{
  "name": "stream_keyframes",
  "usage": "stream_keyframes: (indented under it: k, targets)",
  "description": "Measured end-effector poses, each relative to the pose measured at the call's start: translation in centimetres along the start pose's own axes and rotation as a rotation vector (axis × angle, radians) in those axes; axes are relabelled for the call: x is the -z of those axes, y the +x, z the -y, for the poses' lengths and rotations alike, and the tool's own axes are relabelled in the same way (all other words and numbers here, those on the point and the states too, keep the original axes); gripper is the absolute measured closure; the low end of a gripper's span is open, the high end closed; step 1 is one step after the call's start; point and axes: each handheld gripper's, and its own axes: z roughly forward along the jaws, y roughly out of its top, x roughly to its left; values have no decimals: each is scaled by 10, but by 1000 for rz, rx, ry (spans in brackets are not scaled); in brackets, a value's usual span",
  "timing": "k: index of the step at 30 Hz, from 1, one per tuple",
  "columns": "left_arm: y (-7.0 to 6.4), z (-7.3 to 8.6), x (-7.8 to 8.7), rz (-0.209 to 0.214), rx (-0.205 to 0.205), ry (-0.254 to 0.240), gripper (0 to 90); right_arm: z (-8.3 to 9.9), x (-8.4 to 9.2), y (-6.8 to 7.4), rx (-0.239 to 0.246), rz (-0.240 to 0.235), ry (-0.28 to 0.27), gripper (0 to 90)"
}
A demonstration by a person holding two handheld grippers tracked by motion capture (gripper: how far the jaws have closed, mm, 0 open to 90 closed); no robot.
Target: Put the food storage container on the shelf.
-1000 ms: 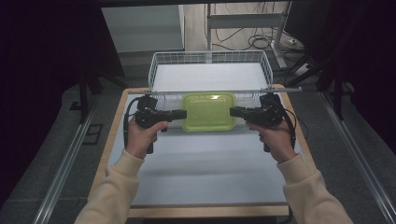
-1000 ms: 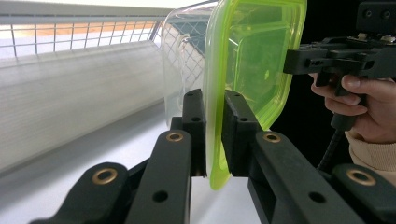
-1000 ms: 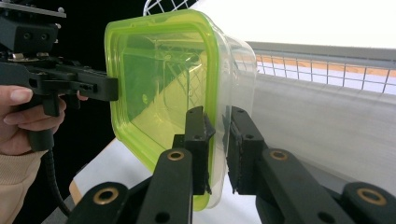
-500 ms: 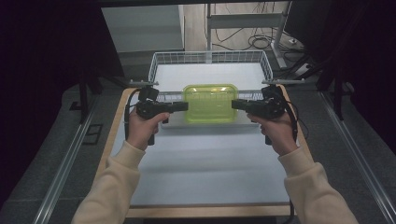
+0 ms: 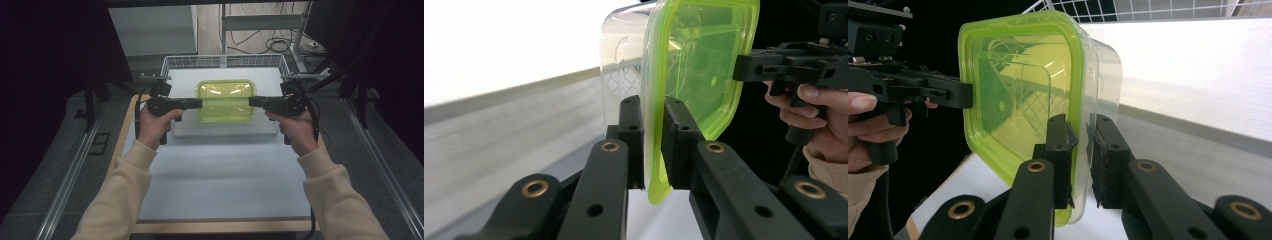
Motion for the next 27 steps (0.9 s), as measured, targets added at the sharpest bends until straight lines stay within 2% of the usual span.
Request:
stream_keyframes:
  k: [14, 19, 27]
  targets:
    - [7, -19, -7, -28, 3, -3, 808, -16, -11, -12, -10, 1, -5, 799]
    - [13, -28, -12, -61, 14, 1, 805, -25, -18, -17, -21, 23, 1, 797]
    - [19, -45, -16, -66, 28, 4, 803, -41, -22, -22, -20, 38, -11, 796]
